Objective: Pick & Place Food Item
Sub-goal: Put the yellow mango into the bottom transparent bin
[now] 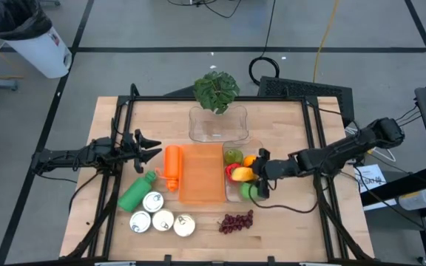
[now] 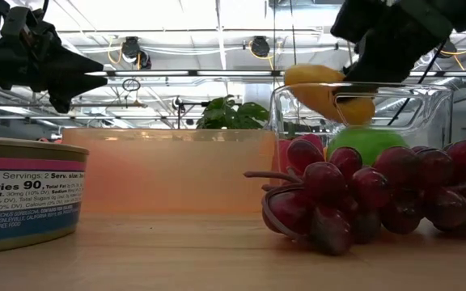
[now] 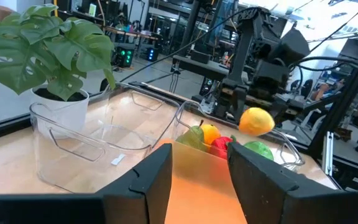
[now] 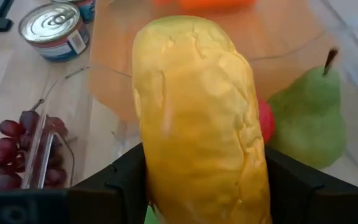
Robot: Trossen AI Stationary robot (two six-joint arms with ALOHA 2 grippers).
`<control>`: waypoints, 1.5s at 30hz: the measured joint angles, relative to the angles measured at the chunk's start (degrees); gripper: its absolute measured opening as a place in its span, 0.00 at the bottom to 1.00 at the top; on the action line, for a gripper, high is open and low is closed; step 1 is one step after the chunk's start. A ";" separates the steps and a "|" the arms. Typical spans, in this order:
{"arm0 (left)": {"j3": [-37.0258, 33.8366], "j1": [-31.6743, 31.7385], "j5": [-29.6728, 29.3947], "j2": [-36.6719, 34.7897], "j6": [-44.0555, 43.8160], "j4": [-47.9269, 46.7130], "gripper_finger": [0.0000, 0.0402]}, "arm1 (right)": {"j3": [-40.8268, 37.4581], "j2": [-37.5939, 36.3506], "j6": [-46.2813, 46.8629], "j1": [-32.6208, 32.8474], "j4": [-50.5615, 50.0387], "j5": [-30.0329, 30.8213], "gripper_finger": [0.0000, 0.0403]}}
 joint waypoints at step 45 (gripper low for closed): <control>0.00 0.00 0.00 0.02 0.00 0.02 0.41 | -5.37 -2.04 0.61 -0.95 -0.22 -10.41 0.78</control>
